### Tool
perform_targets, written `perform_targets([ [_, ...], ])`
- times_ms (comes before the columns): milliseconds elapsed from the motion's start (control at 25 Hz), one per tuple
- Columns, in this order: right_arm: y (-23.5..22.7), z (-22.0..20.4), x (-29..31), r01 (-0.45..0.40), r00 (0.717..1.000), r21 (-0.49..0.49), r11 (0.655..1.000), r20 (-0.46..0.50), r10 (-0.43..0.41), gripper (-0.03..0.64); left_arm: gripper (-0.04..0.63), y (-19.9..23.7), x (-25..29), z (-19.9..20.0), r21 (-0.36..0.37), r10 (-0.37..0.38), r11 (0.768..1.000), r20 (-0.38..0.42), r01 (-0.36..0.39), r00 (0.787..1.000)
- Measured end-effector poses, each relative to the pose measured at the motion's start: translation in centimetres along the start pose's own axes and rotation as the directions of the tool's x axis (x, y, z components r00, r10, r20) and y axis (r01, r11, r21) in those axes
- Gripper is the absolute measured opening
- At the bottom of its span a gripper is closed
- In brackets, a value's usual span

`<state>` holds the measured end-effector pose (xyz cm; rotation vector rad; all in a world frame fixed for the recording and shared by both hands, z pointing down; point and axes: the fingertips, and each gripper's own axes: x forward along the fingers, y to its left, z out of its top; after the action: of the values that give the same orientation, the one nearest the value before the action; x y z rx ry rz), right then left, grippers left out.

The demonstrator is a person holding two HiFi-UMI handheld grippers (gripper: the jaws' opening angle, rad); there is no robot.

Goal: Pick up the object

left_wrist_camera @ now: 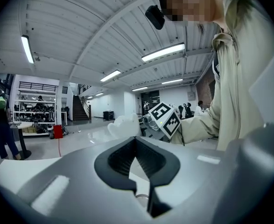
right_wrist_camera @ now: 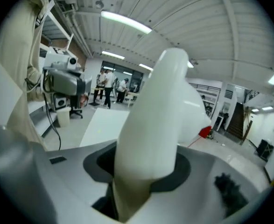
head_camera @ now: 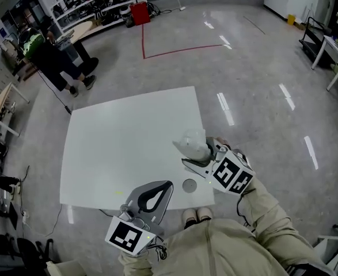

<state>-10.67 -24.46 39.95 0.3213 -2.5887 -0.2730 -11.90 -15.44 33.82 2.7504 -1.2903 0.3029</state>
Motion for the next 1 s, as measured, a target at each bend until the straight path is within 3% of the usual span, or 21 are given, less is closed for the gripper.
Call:
perform_targets([
  [240,0.0,0.7,-3.8,0.100,0.981,0.170,0.980,0.149,-0.126,0.173,0.008,-1.2,1.2,0.0,0.003,-0.034,0.999,-0.004,0.034,0.999],
  [640,1.1,-0.8,-7.6,0.147,0.970,0.221,0.964,0.160,-0.185,0.173,0.007,-3.9,1.8,0.0,-0.001,-0.048,0.999,-0.012,0.048,0.999],
  [1000,2.9,-0.7,-10.0,0.128,0.962,0.233,0.964,0.207,-0.178,0.173,0.008,-6.8,1.5,-0.4,0.000,-0.019,1.000,-0.036,0.019,0.999],
])
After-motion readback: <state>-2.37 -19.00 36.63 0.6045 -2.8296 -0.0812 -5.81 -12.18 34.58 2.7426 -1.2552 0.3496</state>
